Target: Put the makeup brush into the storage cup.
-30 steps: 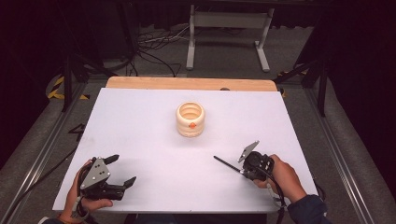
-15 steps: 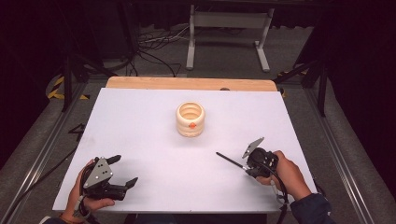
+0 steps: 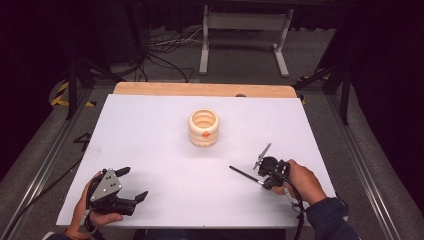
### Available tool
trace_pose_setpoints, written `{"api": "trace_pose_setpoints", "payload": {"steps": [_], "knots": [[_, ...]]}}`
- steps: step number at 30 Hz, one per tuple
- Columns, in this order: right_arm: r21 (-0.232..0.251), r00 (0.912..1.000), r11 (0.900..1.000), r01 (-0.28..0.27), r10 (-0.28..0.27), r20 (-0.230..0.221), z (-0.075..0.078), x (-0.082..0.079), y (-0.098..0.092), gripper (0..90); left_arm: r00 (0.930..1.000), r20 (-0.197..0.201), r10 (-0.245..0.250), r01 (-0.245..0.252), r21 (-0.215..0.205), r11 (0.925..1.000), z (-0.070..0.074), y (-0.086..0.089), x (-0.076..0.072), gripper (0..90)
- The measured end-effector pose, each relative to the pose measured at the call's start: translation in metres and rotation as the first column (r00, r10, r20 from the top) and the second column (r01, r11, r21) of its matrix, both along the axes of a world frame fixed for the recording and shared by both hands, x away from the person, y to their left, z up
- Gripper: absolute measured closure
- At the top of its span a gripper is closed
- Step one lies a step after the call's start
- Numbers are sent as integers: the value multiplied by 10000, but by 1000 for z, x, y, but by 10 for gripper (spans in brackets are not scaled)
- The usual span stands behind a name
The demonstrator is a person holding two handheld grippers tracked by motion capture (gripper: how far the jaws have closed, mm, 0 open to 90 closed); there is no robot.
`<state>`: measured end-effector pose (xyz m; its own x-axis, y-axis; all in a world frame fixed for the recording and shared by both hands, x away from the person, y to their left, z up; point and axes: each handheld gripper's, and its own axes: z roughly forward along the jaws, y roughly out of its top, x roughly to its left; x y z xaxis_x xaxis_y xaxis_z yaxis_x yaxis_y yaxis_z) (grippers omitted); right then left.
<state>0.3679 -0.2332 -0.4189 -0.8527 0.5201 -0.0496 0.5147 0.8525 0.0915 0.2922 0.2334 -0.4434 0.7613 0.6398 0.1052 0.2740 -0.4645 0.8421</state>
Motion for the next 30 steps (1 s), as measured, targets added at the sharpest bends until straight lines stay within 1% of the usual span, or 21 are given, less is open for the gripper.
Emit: {"api": "trace_pose_setpoints", "payload": {"steps": [1,3,5,6,8,9,10,12,13,14,15,18,19,22,23,24,25,26,27,28,30], "knots": [[-412,9998,9990,-198,195,-82,0,1,6,856,10000,0,0,0,0,10000,0,0,0,74],[-891,9987,9949,-466,444,-268,0,4,12,858,10000,-50,-69,70,47,10000,0,0,0,75],[-1010,9984,9934,-536,513,-253,0,4,14,858,10000,-47,-85,85,53,9999,0,0,-1,74],[-1150,9977,9911,-678,673,-83,0,2,16,860,10000,-25,-79,79,73,9999,0,0,-1,76],[-1128,9975,9911,-704,711,26,0,0,16,860,10000,-43,-72,72,48,10000,0,0,-1,77],[-856,9966,9937,-730,759,316,1,-3,14,861,10000,-53,-71,72,76,9999,0,-1,0,78],[-856,9966,9937,-730,759,316,1,-3,14,861,9999,-40,-102,103,125,9999,0,-1,0,78],[-459,9968,9967,-664,684,425,1,-3,10,860,9999,-13,-104,104,192,9998,0,-5,2,78],[-459,9968,9967,-664,684,425,1,-3,10,860,9999,-13,-104,104,192,9998,0,-5,2,78],[-319,9967,9976,-608,624,526,1,-4,9,860,9999,1,-148,148,278,9995,1,-9,3,78],[-258,9962,9967,-766,776,400,2,-5,10,860,9998,58,-190,187,441,9989,1,-12,4,78],[-22,9950,9960,-889,889,461,6,-6,12,860,9983,358,-469,438,833,9956,2,-24,5,75],[144,9950,9965,-822,812,589,9,-6,12,860,9972,473,-577,529,968,9939,3,-29,5,74],[389,9942,9949,-936,912,577,16,-6,16,859,9910,886,-1001,860,1510,9848,5,-46,5,79],[453,9940,9942,-980,955,532,19,-6,18,859,9883,989,-1159,987,1638,9815,5,-52,6,81],[551,9935,9932,-1022,991,556,21,-6,20,859,9883,989,-1159,987,1638,9815,5,-52,6,85],[635,9936,9930,-1000,963,590,24,-6,22,859,9825,1174,-1443,1184,2040,9718,6,-63,7,87],[661,9928,9919,-1087,1049,579,26,-5,24,859,9808,1235,-1509,1220,2148,9690,6,-67,8,87],[713,9925,9913,-1102,1060,607,28,-4,26,859,9760,1481,-1599,1214,2403,9631,7,-75,10,86],[713,9925,9913,-1102,1060,607,28,-4,26,859,9760,1481,-1599,1214,2403,9631,7,-75,10,85],[873,9920,9894,-1157,1107,601,34,0,32,859,9673,1735,-1852,1347,2672,9542,8,-86,11,90]]}}
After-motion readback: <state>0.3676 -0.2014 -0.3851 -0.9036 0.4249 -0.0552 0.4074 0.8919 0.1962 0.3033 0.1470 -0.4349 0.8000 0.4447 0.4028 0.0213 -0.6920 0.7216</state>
